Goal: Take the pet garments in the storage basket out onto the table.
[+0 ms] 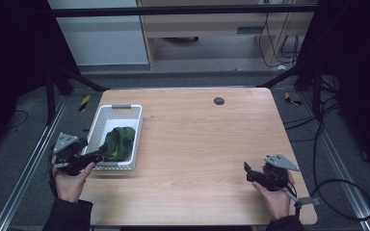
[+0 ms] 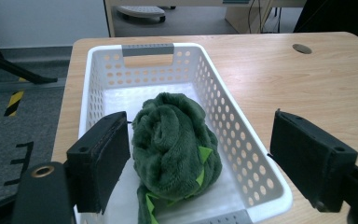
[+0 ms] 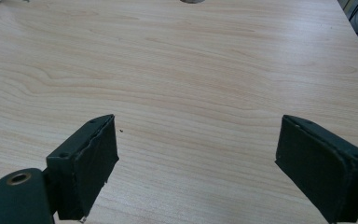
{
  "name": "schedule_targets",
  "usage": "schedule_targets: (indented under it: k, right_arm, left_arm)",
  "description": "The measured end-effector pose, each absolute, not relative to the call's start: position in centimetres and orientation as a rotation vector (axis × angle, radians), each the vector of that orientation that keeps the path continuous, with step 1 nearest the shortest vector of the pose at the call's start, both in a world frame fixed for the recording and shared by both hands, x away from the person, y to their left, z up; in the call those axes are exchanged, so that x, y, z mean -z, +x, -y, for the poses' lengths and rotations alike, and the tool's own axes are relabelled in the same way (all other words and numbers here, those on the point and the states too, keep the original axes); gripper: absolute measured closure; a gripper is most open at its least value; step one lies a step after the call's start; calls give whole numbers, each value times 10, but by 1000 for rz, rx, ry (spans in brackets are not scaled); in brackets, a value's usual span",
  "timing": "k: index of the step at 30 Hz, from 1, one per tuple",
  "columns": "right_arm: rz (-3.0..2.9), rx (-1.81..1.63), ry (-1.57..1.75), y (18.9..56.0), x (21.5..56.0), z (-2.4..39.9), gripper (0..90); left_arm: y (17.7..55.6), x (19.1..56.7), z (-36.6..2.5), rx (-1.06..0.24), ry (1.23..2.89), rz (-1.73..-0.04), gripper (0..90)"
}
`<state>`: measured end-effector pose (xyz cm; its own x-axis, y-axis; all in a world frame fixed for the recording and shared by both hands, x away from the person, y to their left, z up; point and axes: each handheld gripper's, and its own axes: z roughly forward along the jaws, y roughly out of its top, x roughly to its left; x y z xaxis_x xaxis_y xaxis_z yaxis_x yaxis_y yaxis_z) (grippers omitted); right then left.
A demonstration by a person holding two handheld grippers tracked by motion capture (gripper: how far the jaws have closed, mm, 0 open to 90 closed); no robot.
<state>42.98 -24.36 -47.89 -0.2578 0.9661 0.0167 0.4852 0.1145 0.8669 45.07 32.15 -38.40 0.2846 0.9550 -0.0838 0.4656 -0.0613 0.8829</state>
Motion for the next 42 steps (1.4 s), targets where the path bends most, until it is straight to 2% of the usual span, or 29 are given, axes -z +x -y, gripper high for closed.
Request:
schedule_targets:
  k: [10,42]
  right_arm:
    - [-1812,-1069,1410,430,478,244,125]
    - [-1826,-1052,1415,431,479,247,119]
  left_arm:
    - [466,373,-322,-713,1693,-1325,190]
    - [515,373,-305,-664,1872,-1351,189]
